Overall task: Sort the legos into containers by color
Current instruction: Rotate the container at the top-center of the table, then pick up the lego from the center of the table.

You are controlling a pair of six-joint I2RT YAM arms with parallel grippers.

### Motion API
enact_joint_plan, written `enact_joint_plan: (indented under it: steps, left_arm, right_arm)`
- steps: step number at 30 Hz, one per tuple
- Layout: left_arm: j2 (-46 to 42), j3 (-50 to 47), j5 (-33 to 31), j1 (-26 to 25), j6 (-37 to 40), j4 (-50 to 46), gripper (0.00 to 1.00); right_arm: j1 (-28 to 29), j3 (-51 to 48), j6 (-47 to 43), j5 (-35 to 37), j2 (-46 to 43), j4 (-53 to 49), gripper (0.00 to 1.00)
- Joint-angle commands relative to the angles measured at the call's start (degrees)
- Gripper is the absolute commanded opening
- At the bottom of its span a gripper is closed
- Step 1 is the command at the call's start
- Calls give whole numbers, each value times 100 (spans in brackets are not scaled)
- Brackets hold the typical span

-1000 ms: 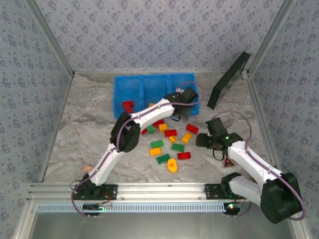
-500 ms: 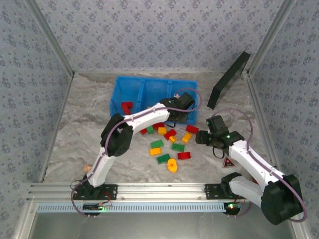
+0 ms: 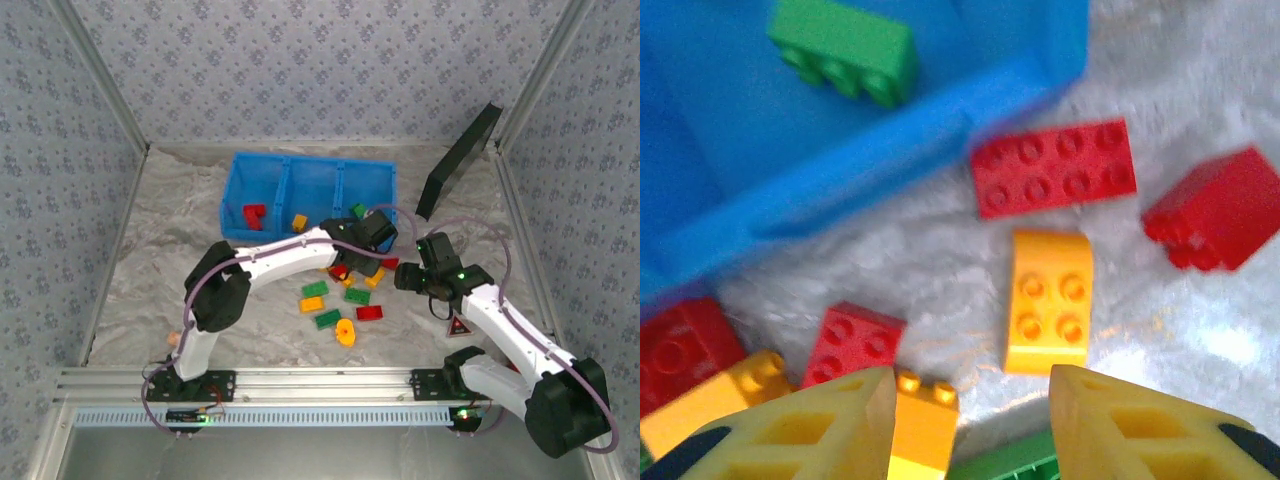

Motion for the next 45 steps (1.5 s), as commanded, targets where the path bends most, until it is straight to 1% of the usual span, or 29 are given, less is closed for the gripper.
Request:
enact_joint_plan:
  steps: [1,11,21,27,31,35,37,40,42,45]
  left_arm:
    - [-51,-69,129,-92,173,154,45]
    - [445,39,307,-206,58,418,46]
    - [900,130,433,-287,-56,552,54]
    - [1217,334,498,-286,-91,424,53]
    - [1315,379,481,-286,-151,395,48]
    - [1300,371,444,-286,-218,365,30]
    - [1231,338,399,-264,-277,304,25]
    - [797,87,506,-154,-401,384,21]
    - [306,-150,656,21,-482,524,20]
    - [-437,-381,775,347,-480,610,20]
  right_arm:
    - [-34,223,56,115,-140,-155,67]
    - [-44,283,85,163,-260,-486,67]
    - [-71,230,187,205,-633,-824,69]
    - [-80,113,269,165,-788,-896,70]
    - [-78,112,305,178,-893,-989,70]
    - [-75,167,301,175,-942,-1060,70]
    - [-75,214,259,130,-944,-1101,70]
    - [-12,280,129,15,-955,-1145,70]
    - [104,279,11,-164,-987,-1004,71]
    - [494,215,-284,-187,-1119,-626,71]
